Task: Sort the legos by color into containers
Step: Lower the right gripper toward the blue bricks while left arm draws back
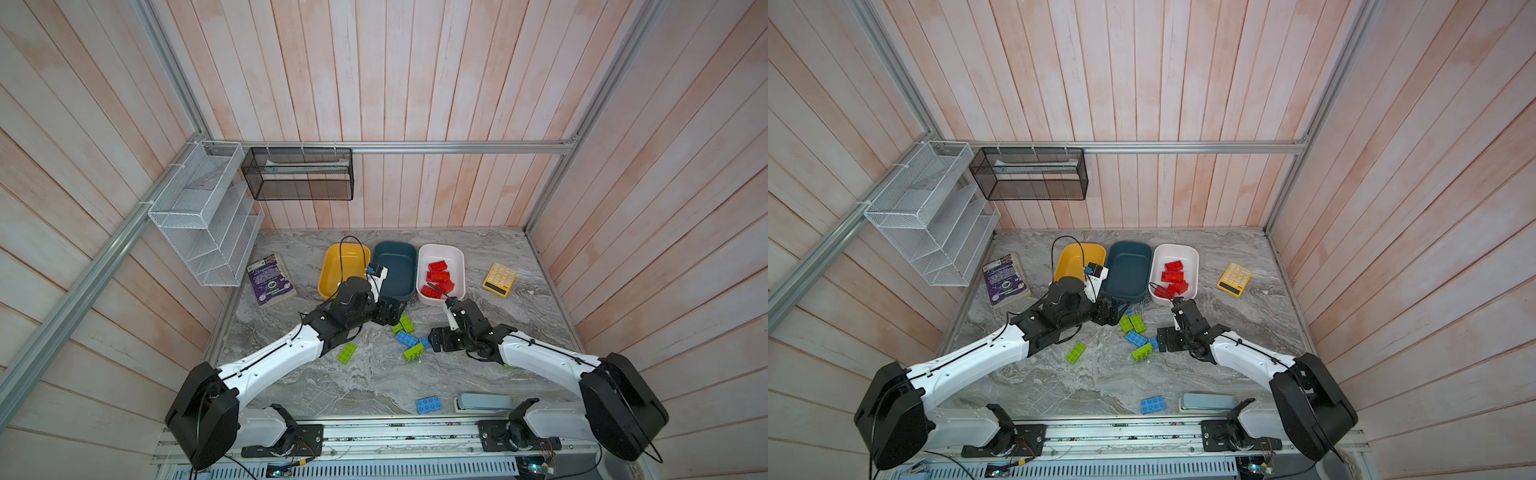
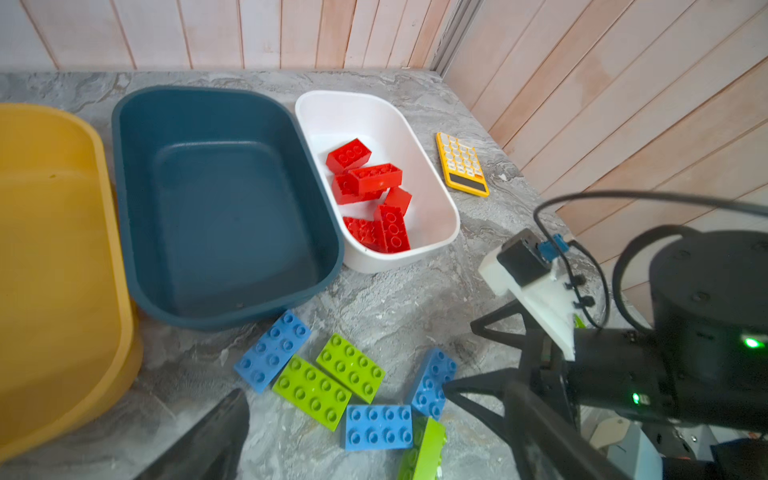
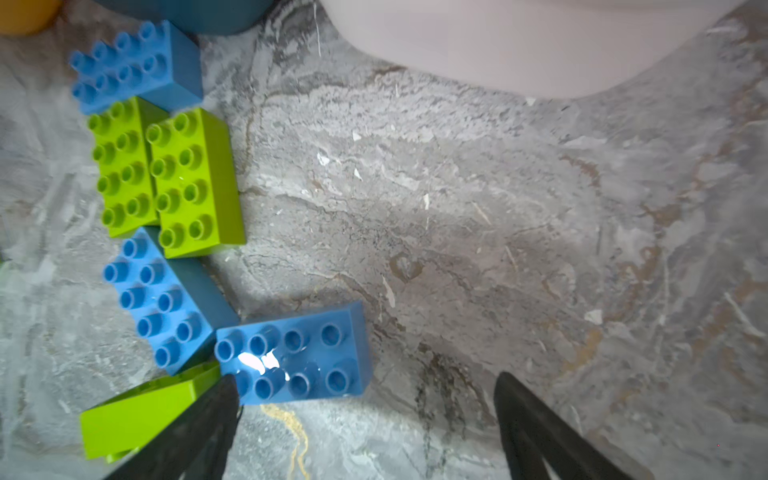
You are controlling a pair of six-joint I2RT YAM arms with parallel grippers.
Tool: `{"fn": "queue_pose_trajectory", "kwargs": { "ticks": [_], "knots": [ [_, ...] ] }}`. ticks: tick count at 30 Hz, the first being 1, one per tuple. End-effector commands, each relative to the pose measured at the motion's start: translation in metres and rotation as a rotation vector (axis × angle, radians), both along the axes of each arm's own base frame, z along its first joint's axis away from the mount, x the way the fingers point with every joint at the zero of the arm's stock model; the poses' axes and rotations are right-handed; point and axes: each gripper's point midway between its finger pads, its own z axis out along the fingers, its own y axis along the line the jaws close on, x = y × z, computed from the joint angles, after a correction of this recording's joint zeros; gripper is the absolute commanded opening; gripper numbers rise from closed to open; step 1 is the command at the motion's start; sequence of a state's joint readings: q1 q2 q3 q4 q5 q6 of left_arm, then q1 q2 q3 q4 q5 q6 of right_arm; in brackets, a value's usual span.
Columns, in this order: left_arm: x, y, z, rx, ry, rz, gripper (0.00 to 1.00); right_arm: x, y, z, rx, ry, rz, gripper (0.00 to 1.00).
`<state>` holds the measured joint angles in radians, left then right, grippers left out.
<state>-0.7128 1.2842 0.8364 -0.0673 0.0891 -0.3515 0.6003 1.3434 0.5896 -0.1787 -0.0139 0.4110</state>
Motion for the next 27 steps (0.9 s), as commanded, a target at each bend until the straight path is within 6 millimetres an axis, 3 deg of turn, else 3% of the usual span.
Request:
{"fn": "queue_pose_trajectory", "kwargs": {
  "ticks": [1, 5, 8, 16, 23, 27],
  "knots": [
    [-0.007, 0.016, 0.004, -0.02, -0.019, 0.058, 0.96, 0.013, 0.002, 0.0, -0.05, -0.041, 0.001, 0.95],
    [-0.013, 0.028, -0.002, 0.007, -0.02, 0.081, 0.96, 0.016, -0.004, -0.008, -0.104, -0.037, -0.017, 0.92],
    [-0.014, 0.029, -0.004, 0.003, -0.015, 0.083, 0.96, 0.018, -0.011, -0.011, -0.139, -0.04, -0.036, 0.84],
    [-0.009, 0.023, -0.006, 0.014, -0.016, 0.072, 0.96, 0.02, -0.017, 0.007, -0.139, -0.088, -0.065, 0.76],
    [-0.008, 0.02, -0.006, 0.01, -0.012, 0.066, 0.95, 0.021, -0.007, 0.028, -0.079, -0.116, -0.052, 0.92],
    [-0.009, 0.022, -0.006, 0.009, -0.014, 0.072, 0.95, 0.019, -0.003, 0.028, -0.056, -0.118, -0.055, 1.0]
  ]
}}
